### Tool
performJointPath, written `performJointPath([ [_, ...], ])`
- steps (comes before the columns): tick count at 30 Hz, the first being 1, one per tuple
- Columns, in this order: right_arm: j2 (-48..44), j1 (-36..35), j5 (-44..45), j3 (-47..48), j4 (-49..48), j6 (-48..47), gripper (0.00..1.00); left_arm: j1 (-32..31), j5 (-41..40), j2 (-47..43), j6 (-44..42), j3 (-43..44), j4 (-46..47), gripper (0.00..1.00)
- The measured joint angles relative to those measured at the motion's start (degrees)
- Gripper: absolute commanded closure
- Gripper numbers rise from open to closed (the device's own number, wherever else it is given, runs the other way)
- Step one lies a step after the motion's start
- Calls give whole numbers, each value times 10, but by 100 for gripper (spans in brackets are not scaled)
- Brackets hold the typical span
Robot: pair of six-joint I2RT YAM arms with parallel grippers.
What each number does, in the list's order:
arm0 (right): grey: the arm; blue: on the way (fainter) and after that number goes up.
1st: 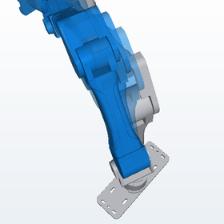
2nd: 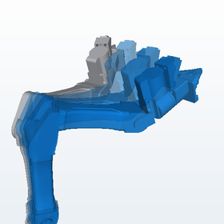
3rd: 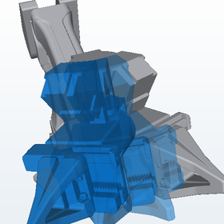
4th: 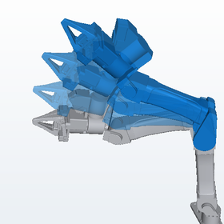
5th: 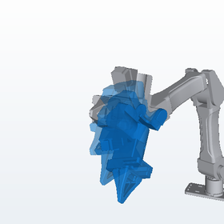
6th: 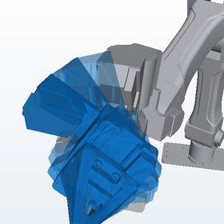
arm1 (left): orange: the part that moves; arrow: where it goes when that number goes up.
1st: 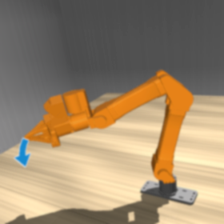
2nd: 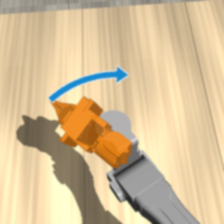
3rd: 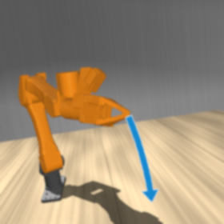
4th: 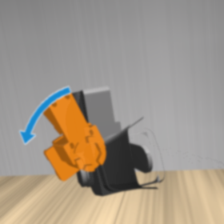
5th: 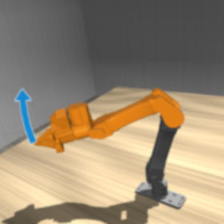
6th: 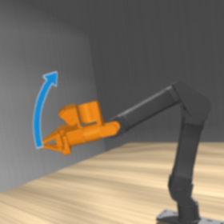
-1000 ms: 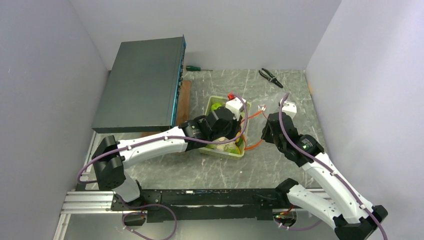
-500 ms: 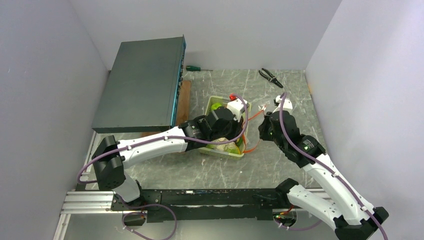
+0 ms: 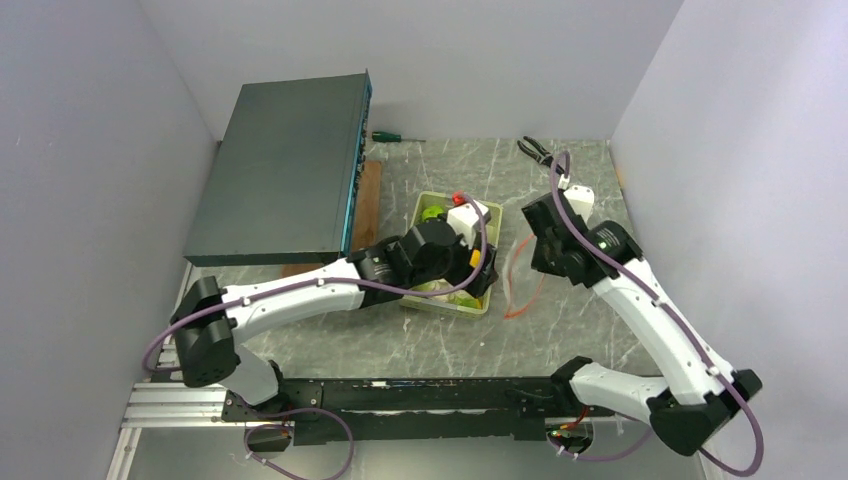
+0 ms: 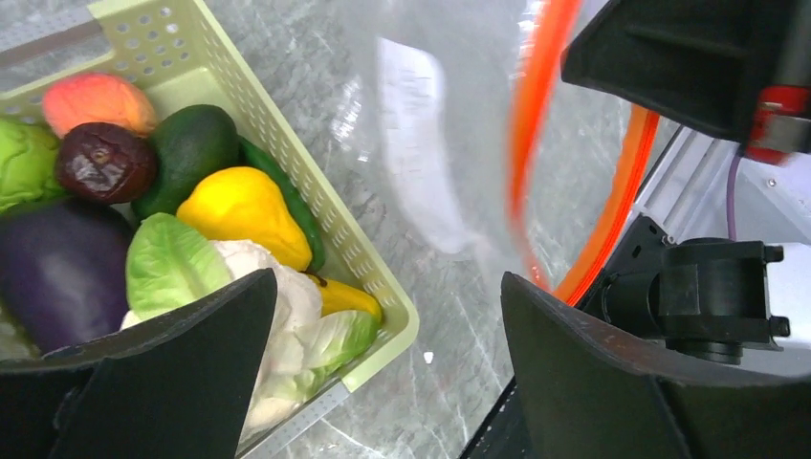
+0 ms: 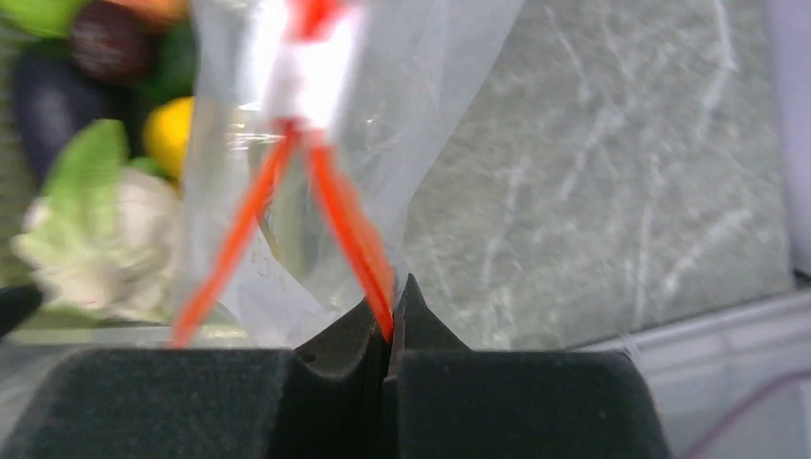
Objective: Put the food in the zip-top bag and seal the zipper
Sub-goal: Open the zipper of the food storage bag at the center of the board.
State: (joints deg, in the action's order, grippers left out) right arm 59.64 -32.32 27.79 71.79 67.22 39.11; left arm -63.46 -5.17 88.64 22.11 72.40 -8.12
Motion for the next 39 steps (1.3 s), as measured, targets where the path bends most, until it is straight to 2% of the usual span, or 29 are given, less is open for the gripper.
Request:
performJointPath([
  [4,46,3,34,9,92,31,100,-2,-23,-45,-16,-36,22,1],
  [10,47,4,34,3,121,24,100,-17,-63,-82,-45,-46,58,0],
  [13,65,5,14,-24,85,-2,100,-25,-74,-81,-54,-46,62,0],
  [20,127,5,-89,-92,-69,-72,100,-27,-82,-61,-53,-46,63,0],
  [29,53,9,-161,-81,-119,-99,100,-27,-70,-24,-33,-46,56,5],
  [34,52,11,-189,-56,-120,-103,100,-27,-61,8,-22,-29,40,22],
  [35,53,11,-195,-55,-120,-104,100,-27,-62,17,-20,-23,35,35],
  [36,54,12,-198,-55,-120,-104,100,-27,-62,24,-18,-19,28,43],
  [39,57,11,-211,-55,-120,-105,100,-25,-64,36,-16,-13,13,76],
])
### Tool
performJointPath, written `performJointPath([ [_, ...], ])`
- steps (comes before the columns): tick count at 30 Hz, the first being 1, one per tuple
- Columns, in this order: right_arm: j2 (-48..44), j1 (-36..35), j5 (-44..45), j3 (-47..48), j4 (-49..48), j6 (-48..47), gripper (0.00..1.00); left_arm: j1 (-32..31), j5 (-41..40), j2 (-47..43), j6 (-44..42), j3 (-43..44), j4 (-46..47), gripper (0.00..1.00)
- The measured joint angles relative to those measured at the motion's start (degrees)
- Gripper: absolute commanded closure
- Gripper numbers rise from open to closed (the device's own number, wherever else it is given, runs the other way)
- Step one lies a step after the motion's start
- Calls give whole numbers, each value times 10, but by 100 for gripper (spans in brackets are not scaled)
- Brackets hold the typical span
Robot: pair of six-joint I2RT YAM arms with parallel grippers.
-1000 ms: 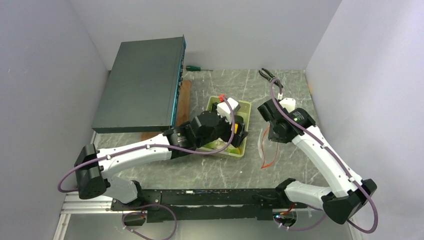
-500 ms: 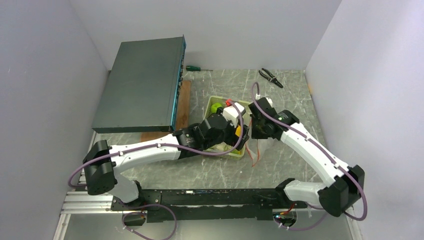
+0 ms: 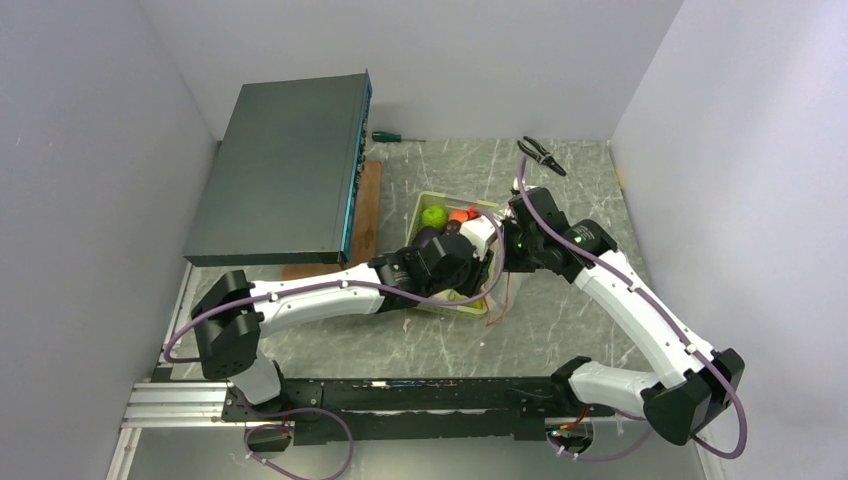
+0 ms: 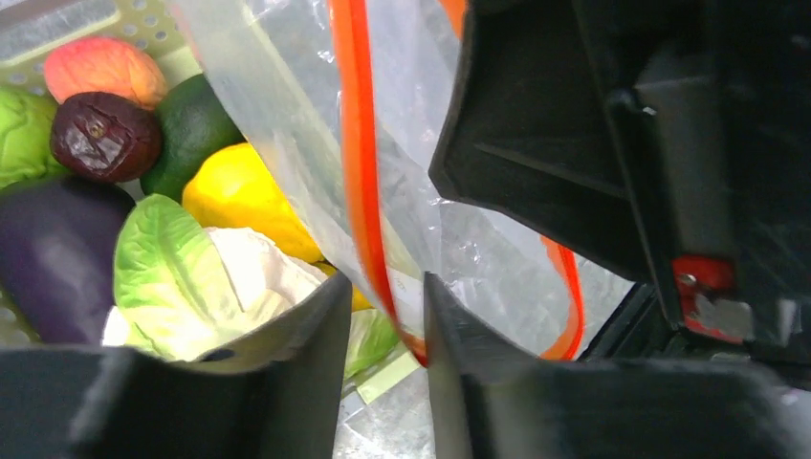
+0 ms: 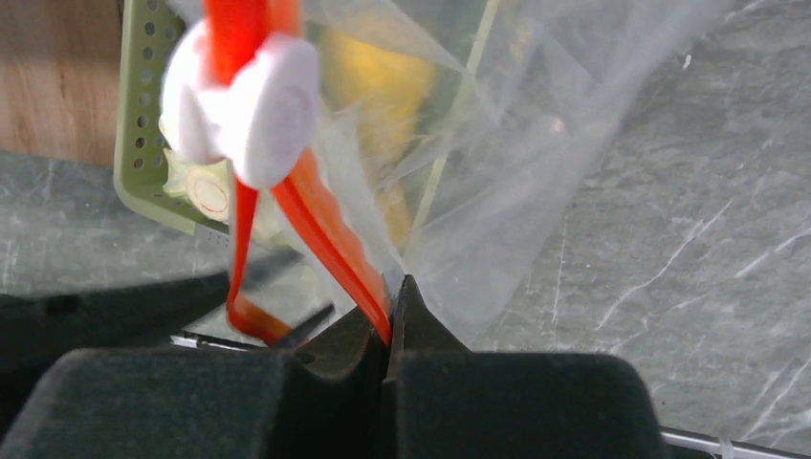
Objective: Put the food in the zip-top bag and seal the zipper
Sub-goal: Open the zipper of the food storage bag at the center of the board.
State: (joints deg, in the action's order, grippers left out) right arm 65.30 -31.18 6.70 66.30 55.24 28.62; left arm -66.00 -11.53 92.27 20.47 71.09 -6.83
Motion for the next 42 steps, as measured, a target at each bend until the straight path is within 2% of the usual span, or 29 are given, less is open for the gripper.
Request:
performJointPath([
  [1,0,0,-4,0,0,0,100,2,0,2,0,2,-4,84],
  [3,-2,0,-10,0,0,1,85,6,2,4,-1,8,-13,92],
  [4,-5,0,-14,-3,-4,1,79,9,3,5,1,11,-16,100],
  [6,-19,0,-21,-20,-15,2,61,16,12,6,6,15,-17,100],
  [7,-28,0,-24,-32,-21,3,47,20,16,6,9,16,-16,100],
  [8,-37,0,-24,-43,-26,5,36,24,24,6,15,16,-17,100],
  [9,-53,0,-24,-64,-42,2,31,29,32,6,18,16,-16,100],
  [12,-100,-3,-13,-121,-82,3,26,44,64,6,37,16,-16,100],
  [15,-161,-13,12,-176,-126,7,26,58,90,6,60,16,-16,100],
  [21,-251,-33,73,-223,-189,25,41,80,124,22,98,17,-16,100],
  [30,-206,-59,124,-226,-238,31,49,102,169,48,138,17,-16,100],
  [34,-185,-82,140,-225,-239,30,45,102,174,49,143,18,-16,100],
  [42,-184,-107,149,-187,-237,32,45,105,182,53,147,25,-17,100],
])
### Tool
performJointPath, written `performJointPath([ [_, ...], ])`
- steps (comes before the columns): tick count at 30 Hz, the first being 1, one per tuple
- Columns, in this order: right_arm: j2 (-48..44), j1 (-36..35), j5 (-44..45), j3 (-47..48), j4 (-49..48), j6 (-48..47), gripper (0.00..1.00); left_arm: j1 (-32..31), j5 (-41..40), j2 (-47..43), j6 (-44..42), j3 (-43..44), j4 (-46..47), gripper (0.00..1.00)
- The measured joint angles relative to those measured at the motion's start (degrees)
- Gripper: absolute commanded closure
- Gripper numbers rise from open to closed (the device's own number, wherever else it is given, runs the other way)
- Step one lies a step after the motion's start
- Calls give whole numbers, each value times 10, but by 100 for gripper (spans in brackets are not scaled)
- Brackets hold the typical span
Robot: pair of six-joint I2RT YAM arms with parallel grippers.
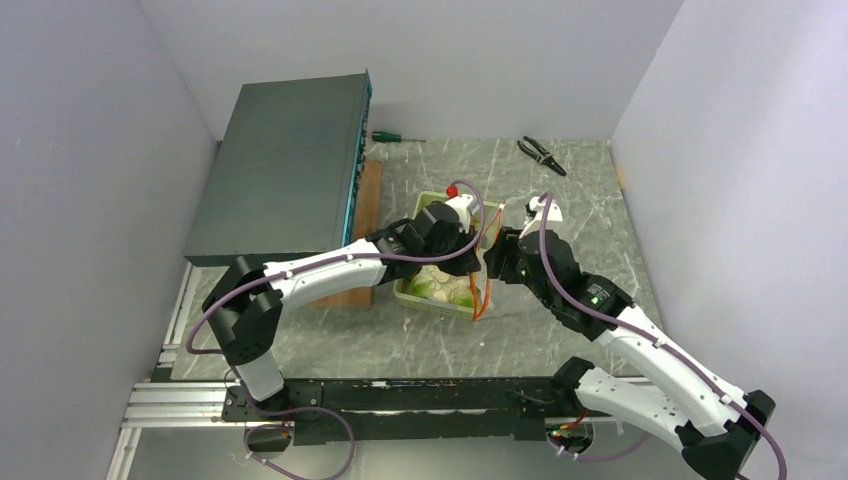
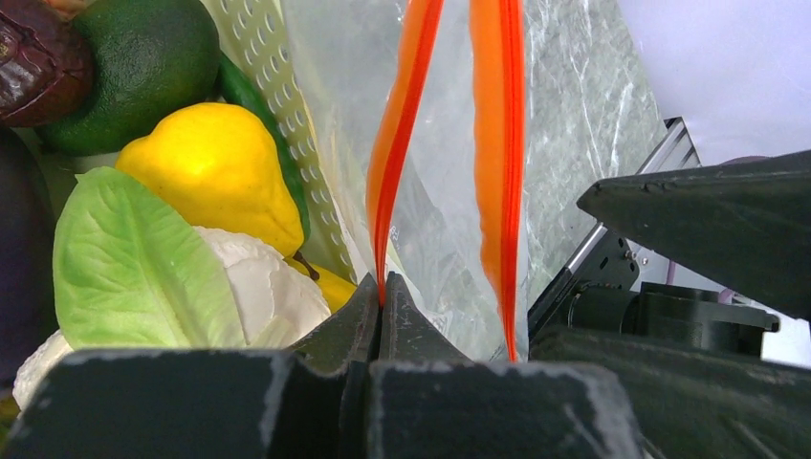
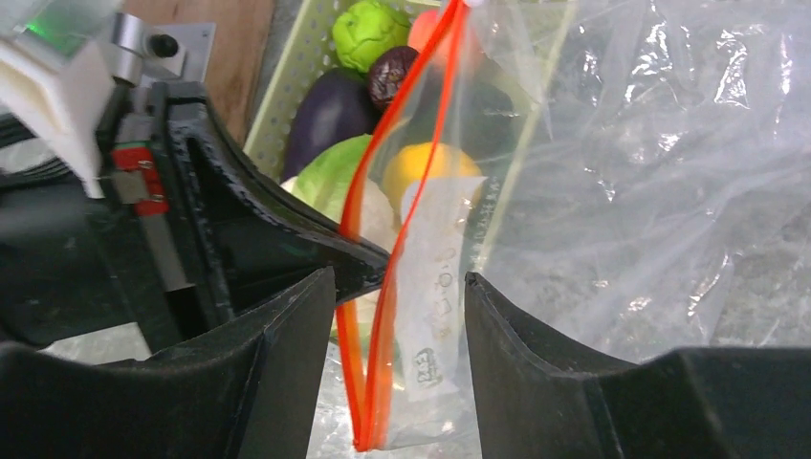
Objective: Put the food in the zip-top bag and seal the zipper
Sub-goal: Open the zipper of the food storage bag at the center of the board.
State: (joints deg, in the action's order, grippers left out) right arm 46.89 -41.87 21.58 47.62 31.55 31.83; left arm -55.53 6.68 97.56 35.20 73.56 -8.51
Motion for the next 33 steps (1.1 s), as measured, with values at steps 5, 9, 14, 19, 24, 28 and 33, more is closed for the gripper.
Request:
performJointPath([
  [5,20,-14,5,8,-6,3,51,1,4,3,0,1,0,100],
  [9,46,-23,26,7,-5,6,57,1,6,3,0,1,0,100],
  [14,53,-31,67,-1,-3,12,71,1,7,4,0,3,-4,100],
  [19,53,-33,98,-20,-3,12,100,1,11,5,2,7,-7,100],
  [24,51,-33,153,-27,24,33,100,1,11,13,2,19,-21,98],
  [28,37,-33,200,-25,77,59,100,1,16,25,-3,35,-30,62],
  [33,24,-33,248,16,167,83,100,2,35,27,-19,36,-21,28],
])
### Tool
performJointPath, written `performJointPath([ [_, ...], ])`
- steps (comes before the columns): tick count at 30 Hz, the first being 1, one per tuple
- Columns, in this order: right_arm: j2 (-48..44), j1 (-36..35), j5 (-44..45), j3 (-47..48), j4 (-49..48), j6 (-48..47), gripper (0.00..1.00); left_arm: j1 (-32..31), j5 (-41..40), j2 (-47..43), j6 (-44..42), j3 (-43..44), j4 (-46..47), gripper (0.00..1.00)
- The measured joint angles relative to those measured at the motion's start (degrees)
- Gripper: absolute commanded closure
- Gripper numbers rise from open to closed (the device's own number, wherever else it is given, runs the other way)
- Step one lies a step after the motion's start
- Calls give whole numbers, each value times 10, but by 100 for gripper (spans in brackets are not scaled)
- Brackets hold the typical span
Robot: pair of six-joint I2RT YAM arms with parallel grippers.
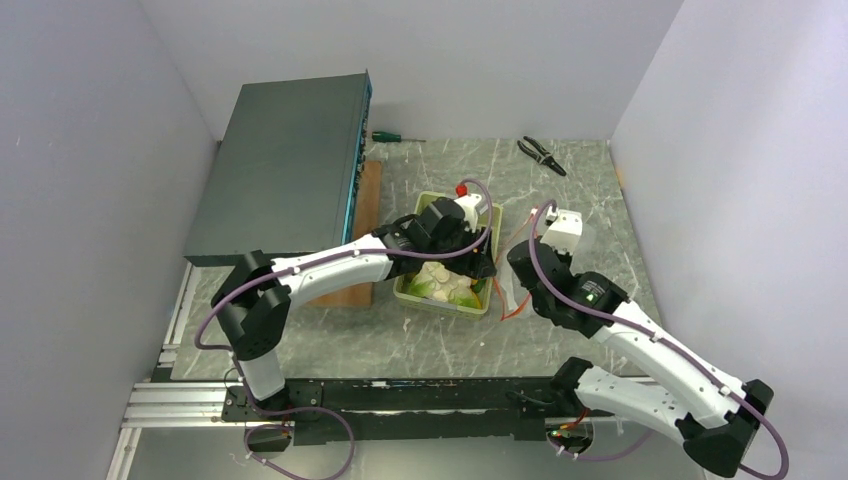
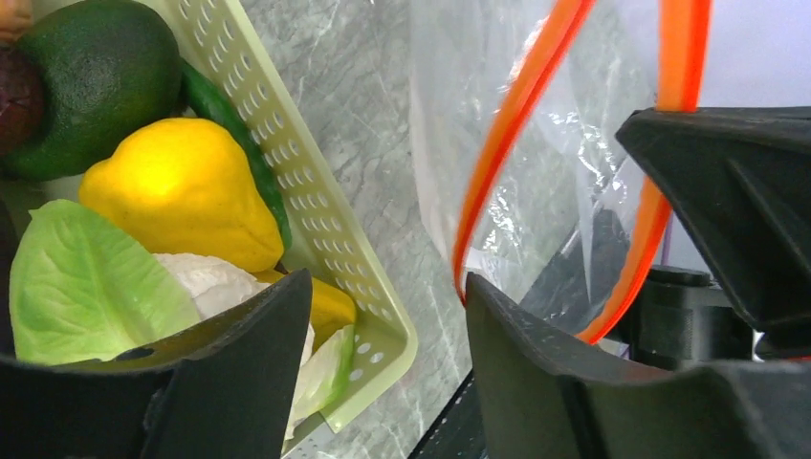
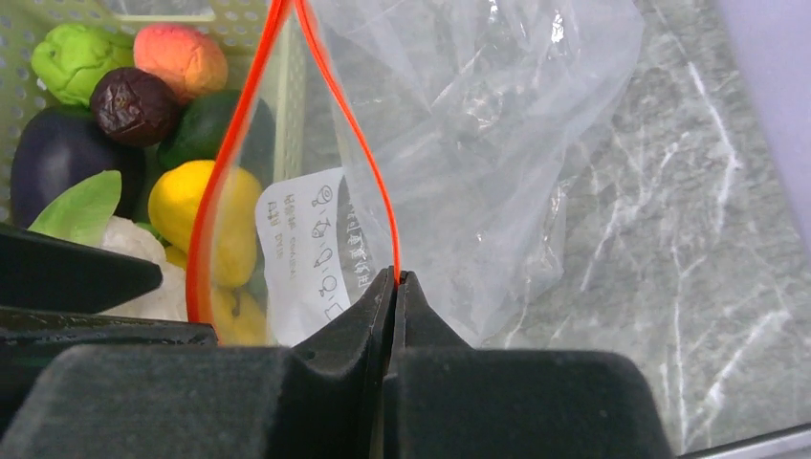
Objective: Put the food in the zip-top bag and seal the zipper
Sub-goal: Open the zipper of the food storage bag at the center of the board, then pick up the fake vegetable from the bin.
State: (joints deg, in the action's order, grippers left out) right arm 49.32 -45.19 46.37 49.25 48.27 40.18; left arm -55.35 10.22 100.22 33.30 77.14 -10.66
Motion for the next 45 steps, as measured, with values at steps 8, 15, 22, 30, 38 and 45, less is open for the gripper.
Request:
performJointPath([
  [8,49,0,31,44,65,17,100,-2,-60,-40,-34,-33,16,0],
  [15,77,12,19,43,61,0,100,-10,-263,-67,25,-31,-59,0],
  [22,49,33,-5,36,38,-23,100,-14,-337,-67,92,-32,-110,0],
  [30,49,51,-31,27,16,-38,100,-17,-348,-45,142,-29,-150,0],
  [38,49,68,-63,16,-9,-55,100,-13,-299,15,144,8,-138,16],
  [45,49,73,-82,15,-22,-64,100,-6,-263,17,141,8,-127,47],
])
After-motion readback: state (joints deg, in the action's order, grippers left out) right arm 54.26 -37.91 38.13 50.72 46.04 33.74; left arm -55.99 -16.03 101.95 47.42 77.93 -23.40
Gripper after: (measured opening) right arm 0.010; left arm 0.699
